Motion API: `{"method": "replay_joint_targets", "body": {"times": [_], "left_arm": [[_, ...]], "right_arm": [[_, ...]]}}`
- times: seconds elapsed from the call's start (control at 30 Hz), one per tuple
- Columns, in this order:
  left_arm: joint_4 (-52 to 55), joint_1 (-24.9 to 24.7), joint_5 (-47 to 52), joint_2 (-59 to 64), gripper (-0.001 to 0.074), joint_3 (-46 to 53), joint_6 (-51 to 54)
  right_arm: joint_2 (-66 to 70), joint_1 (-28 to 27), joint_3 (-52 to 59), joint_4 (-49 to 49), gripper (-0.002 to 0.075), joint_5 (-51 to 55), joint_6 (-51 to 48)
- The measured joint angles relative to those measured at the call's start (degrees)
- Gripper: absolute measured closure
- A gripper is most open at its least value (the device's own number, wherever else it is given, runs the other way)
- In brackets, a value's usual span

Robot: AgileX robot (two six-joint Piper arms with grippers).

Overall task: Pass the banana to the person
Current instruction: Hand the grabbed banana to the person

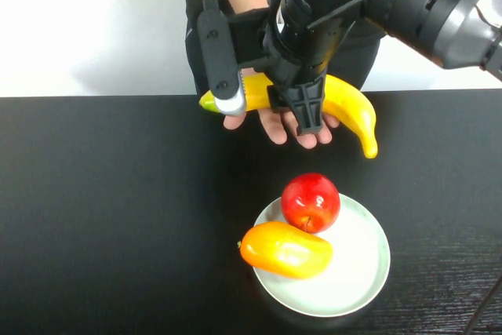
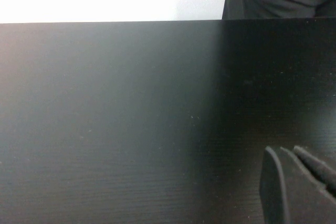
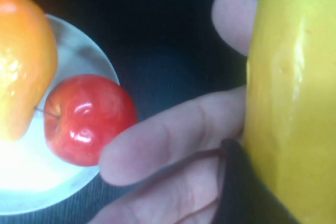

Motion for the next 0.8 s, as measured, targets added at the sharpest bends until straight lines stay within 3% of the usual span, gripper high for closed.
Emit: {"method": "replay_joint_targets", "body": {"times": [0.1,0.27,0.33,0.53,0.63,0.8], "left_arm": [[0.0,0.0,0.0,0.0,0.0739,0.0,0.0],[0.0,0.0,0.0,0.0,0.0739,0.0,0.0],[0.0,0.0,0.0,0.0,0.0739,0.0,0.0],[0.0,0.0,0.0,0.0,0.0739,0.0,0.0],[0.0,0.0,0.0,0.0,0.0739,0.0,0.0],[0.0,0.0,0.0,0.0,0.0739,0.0,0.0]], "right_arm": [[0.0,0.0,0.0,0.0,0.0512,0.26,0.92],[-0.75,0.0,0.0,-0.14,0.0197,0.67,1.91],[-1.12,0.0,0.0,-0.99,0.0151,0.57,1.91],[-3.34,0.33,-0.09,-1.21,0.0192,0.46,6.28],[-6.4,0.85,-0.09,-1.03,0.0249,1.75,13.25],[-12.22,1.11,0.33,-1.48,0.054,6.43,31.48]]}}
